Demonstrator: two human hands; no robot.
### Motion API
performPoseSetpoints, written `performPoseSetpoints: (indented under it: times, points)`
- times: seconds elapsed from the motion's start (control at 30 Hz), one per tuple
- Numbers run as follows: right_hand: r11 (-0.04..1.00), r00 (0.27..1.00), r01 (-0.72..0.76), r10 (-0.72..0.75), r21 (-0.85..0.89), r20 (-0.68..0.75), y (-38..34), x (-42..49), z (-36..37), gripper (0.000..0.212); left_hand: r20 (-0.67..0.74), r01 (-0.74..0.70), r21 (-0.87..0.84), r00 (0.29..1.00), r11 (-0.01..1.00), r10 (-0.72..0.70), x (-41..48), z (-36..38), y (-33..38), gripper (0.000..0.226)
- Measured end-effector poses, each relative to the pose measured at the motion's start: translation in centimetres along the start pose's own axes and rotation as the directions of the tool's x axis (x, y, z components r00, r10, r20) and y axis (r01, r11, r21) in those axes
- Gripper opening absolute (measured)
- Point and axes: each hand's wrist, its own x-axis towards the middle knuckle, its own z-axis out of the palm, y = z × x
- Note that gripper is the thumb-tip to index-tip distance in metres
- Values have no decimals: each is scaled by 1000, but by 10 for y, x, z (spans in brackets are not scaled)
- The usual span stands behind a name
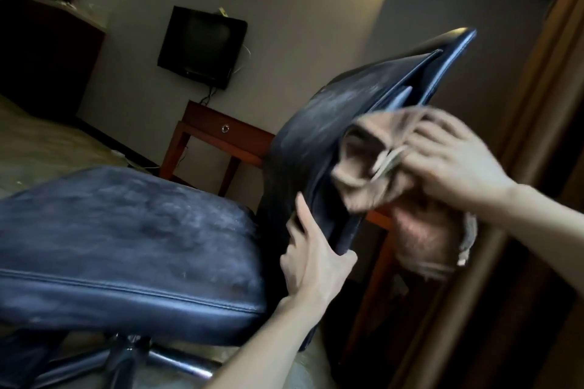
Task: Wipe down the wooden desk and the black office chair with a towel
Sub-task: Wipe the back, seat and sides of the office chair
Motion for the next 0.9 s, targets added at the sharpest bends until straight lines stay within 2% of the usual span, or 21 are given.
performPoseSetpoints:
  times: [0.1,0.23,0.3,0.43,0.53,0.6,0.67,0.73,0.8,0.83,0.9]
  points:
    - [972,972,-233,233,-35,-3,4,6,6,46,9,-2,13,1000,1000,2,4,2,0,129]
    - [883,881,-455,465,114,-83,-78,3,24,25,26,6,35,1000,999,-7,6,7,-3,129]
    - [867,876,-450,475,212,-80,-115,-6,28,21,47,21,56,999,998,-24,9,11,-3,122]
    - [921,958,-269,287,281,-23,-156,-22,25,15,126,-65,197,991,978,40,15,21,-13,98]
    - [940,971,-206,231,274,-61,-150,-16,16,12,101,-18,24,995,1000,15,11,14,-13,109]
    - [938,954,-223,265,264,-139,-127,-4,8,13,73,8,-50,997,999,-5,7,8,-7,118]
    - [886,877,-384,438,258,-199,-96,7,0,11,35,-49,-33,998,998,50,4,8,-7,128]
    - [755,729,-622,655,210,-199,-64,19,-9,13,31,-59,46,998,997,58,4,6,-7,134]
    - [602,591,-780,799,172,-113,-40,38,-15,29,42,-40,22,998,999,39,3,5,-5,141]
    - [558,560,-814,828,159,-41,-32,51,-16,39,37,-20,5,999,1000,20,2,2,-3,141]
    - [545,561,-826,818,143,126,-32,75,-12,51,33,-11,-1,999,1000,11,3,2,0,137]
